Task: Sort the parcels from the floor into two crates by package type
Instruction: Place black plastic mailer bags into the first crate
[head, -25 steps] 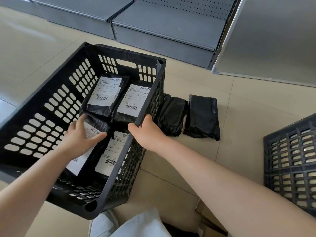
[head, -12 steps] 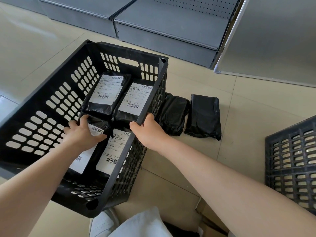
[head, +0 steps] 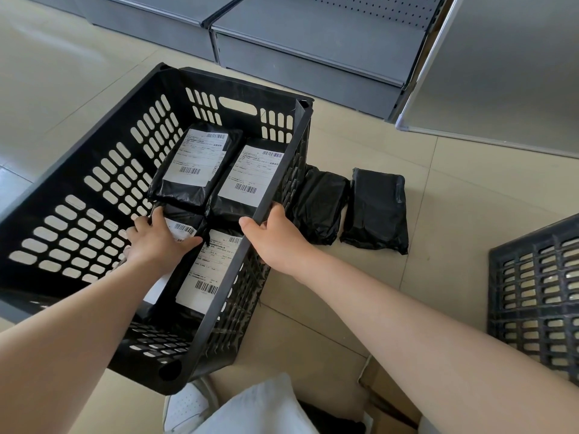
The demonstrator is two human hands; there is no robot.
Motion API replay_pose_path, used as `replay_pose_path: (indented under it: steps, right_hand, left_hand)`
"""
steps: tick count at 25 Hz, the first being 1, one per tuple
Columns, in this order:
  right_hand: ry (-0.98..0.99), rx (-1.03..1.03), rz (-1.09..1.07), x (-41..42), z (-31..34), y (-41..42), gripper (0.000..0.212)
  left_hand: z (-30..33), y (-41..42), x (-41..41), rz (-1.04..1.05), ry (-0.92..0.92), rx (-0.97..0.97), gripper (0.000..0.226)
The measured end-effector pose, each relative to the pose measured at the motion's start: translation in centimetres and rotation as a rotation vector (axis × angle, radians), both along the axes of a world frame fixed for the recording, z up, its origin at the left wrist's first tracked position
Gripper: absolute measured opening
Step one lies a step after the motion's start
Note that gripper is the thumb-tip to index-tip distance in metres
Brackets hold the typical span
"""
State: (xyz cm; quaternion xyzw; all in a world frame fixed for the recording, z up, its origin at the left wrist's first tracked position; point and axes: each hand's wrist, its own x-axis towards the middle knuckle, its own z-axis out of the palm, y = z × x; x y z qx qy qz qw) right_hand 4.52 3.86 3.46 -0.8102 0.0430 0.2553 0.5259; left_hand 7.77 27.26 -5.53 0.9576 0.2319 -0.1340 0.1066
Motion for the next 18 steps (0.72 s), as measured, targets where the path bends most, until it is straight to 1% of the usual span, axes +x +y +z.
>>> replay_pose_path:
  steps: [3,5,8,11,12,14,18]
  right_hand:
    - [-0.006,-0.006,0.006,-0.1,-0.1,-0.1,0.036]
    - [-0.008,0.002,0.005,0.1,-0.2,-0.3,0.043]
    - [0.038,0.035,0.008,0.3,-0.3,-0.6,0.064]
    - [0.088,0.004,0.016,0.6,-0.7,-1.4,0.089]
    - [0.092,-0.001,0.010,0.8,-0.7,-1.7,0.094]
    - [0.089,0.015,-0.034,1.2,-0.5,-2.6,0.094]
    - [0.085,0.046,-0.145,2.1,0.3,-4.9,0.084]
  left_hand:
    - [-0.2,-0.3,0.0,0.027,0.011,0.004,0.111]
    - [-0.1,-0.4,0.1,0.038,0.018,-0.005,0.111]
    - [-0.1,-0.1,0.0,0.046,0.014,-0.024,0.113]
    - [0.2,-0.3,-0.4,0.060,0.024,-0.038,0.113]
    - [0.4,-0.5,-0.6,0.057,0.015,-0.051,0.111]
    - [1.3,-1.1,-0.6,0.042,-0.047,-0.104,0.105]
    - [4.4,-3.3,0.1,-0.011,-0.231,-0.198,0.088]
